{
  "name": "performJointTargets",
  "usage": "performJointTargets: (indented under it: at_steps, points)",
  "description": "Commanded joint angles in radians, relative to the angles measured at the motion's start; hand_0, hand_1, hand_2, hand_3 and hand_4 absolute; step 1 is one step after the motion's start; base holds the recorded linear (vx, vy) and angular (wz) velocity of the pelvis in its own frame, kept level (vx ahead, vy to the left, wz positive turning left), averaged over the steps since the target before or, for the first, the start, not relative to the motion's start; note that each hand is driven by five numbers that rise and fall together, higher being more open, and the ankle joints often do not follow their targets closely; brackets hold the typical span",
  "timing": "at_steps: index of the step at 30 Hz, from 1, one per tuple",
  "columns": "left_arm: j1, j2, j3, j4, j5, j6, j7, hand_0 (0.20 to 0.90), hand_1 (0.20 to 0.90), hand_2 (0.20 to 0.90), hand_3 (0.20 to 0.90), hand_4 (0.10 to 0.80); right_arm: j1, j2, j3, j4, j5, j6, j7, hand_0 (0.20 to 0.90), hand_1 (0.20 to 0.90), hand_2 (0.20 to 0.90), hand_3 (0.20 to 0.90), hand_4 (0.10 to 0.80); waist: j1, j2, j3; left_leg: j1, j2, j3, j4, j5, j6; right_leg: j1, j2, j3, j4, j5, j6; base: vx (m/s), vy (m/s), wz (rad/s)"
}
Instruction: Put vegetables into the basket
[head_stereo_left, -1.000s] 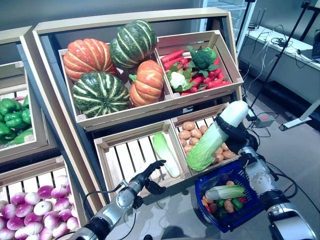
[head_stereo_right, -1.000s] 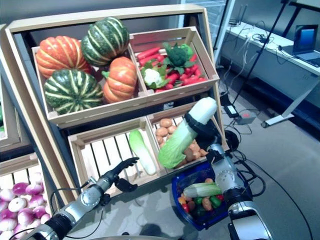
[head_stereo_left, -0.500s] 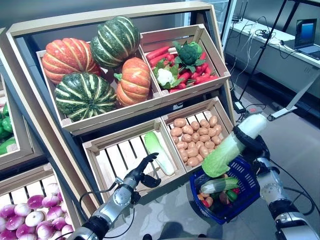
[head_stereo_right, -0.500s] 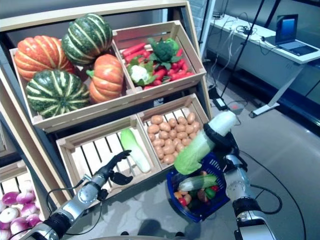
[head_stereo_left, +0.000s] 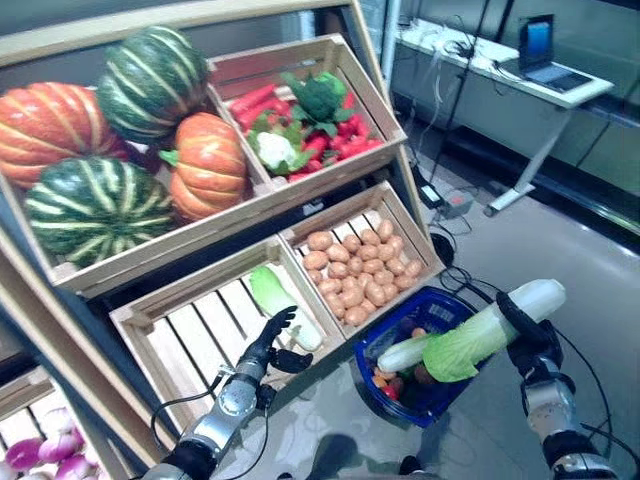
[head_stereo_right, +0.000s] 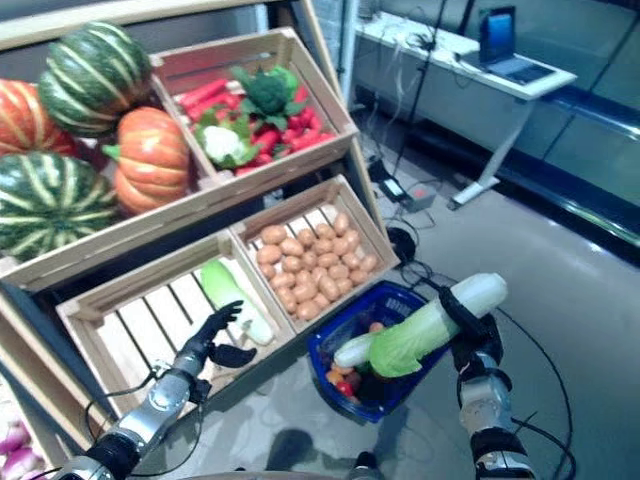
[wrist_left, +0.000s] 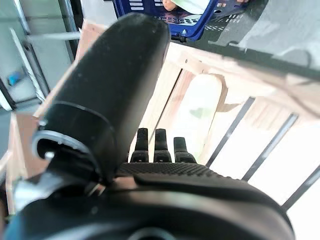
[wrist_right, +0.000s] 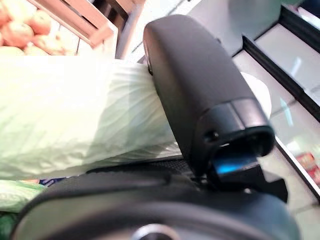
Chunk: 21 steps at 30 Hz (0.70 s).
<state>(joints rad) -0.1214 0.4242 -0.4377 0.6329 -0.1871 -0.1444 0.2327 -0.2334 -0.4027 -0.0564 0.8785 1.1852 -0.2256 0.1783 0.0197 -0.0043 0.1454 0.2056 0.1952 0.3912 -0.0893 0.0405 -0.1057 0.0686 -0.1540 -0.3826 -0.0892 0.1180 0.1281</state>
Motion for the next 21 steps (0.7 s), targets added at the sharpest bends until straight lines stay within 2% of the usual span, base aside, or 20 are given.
performJointTargets:
  at_steps: [1,2,4,5,6,7,9,12,17,21]
  points:
    - [-0.122,-0.033,0.065,0.015,-0.078,-0.066,0.035,0.9,0.9,0.9,0.9,0.8,-0.193,-0.034,-0.017,0.022,-0.005,-0.101,0.048,0.3,0.3,0.3,0.3,0.4,-0.009,-0.029,-0.009,-0.021,0.0,-0.066,0.117,-0.039,-0.006,0.07,-0.023,0.067,0.016,-0.02,-0.015,0.025,-0.199,-0.55]
    - [-0.119,-0.041,0.078,0.008,-0.087,-0.081,0.044,0.9,0.9,0.9,0.9,0.8,-0.2,-0.033,-0.006,0.019,-0.026,-0.105,0.043,0.3,0.3,0.3,0.3,0.4,0.003,-0.04,0.013,-0.081,0.015,-0.098,0.285,-0.031,-0.022,0.07,-0.022,0.078,0.031,-0.024,-0.037,-0.004,-0.136,-0.33]
    - [-0.113,-0.05,0.093,-0.009,-0.09,-0.108,0.05,0.9,0.9,0.9,0.9,0.8,-0.202,-0.04,0.015,0.005,-0.036,-0.123,0.027,0.3,0.3,0.3,0.3,0.4,0.027,-0.036,0.056,-0.203,0.025,-0.174,0.437,0.018,-0.049,0.076,-0.012,0.093,0.051,-0.037,-0.061,-0.01,-0.07,-0.32]
    - [-0.113,-0.059,0.101,-0.021,-0.089,-0.124,0.053,0.9,0.9,0.9,0.9,0.8,-0.214,-0.042,0.032,0.004,-0.045,-0.139,0.008,0.3,0.3,0.3,0.3,0.4,0.043,-0.026,0.077,-0.251,0.006,-0.21,0.372,0.032,-0.053,0.089,-0.008,0.114,0.053,-0.044,-0.052,0.007,0.094,-0.29]
    - [-0.115,-0.066,0.101,-0.027,-0.087,-0.135,0.063,0.9,0.9,0.9,0.9,0.8,-0.233,-0.043,0.048,0.004,-0.053,-0.15,-0.01,0.3,0.3,0.3,0.3,0.4,0.05,-0.017,0.084,-0.25,0.003,-0.208,0.278,0.046,-0.052,0.102,-0.007,0.12,0.048,-0.052,-0.041,0.009,0.125,-0.21]
    - [-0.119,-0.066,0.097,-0.033,-0.08,-0.139,0.068,0.9,0.9,0.9,0.9,0.8,-0.248,-0.046,0.053,0.008,-0.058,-0.156,-0.02,0.3,0.3,0.3,0.3,0.4,0.056,-0.015,0.089,-0.254,0.012,-0.2,0.248,0.051,-0.05,0.11,-0.011,0.114,0.047,-0.059,-0.039,0.001,0.077,-0.23]
    - [-0.139,-0.066,0.085,-0.036,-0.065,-0.118,0.085,0.9,0.9,0.9,0.9,0.8,-0.282,-0.05,0.064,0.021,-0.062,-0.147,-0.057,0.3,0.3,0.3,0.3,0.4,0.065,-0.019,0.087,-0.236,-0.001,-0.2,0.221,0.03,-0.034,0.121,-0.026,0.093,0.046,-0.064,-0.034,0.008,0.043,-0.29]
    - [-0.155,-0.061,0.071,-0.02,-0.053,-0.101,0.082,0.9,0.9,0.9,0.9,0.8,-0.263,-0.05,0.055,0.048,-0.066,-0.131,-0.047,0.3,0.3,0.3,0.3,0.4,0.06,-0.012,0.065,-0.183,-0.015,-0.193,0.169,0.02,-0.027,0.119,-0.035,0.066,0.069,-0.081,-0.032,0.107,0.078,-0.47]
    - [-0.152,-0.054,0.055,-0.007,-0.062,-0.107,0.081,0.9,0.9,0.9,0.9,0.8,-0.24,-0.049,0.05,0.078,-0.083,-0.121,-0.033,0.3,0.3,0.3,0.3,0.4,0.065,-0.005,0.048,-0.148,-0.03,-0.219,0.142,0.004,-0.022,0.133,-0.03,0.073,0.062,-0.095,-0.034,0.11,0.008,0.06]
    - [-0.168,-0.048,0.037,-0.024,-0.067,-0.122,0.097,0.9,0.9,0.9,0.9,0.8,-0.272,-0.053,0.072,0.088,-0.137,-0.116,-0.065,0.3,0.3,0.3,0.3,0.4,0.078,0.001,0.061,-0.183,-0.034,-0.236,0.168,0.001,-0.029,0.123,-0.031,0.072,0.071,-0.104,-0.036,0.004,-0.014,0.32]
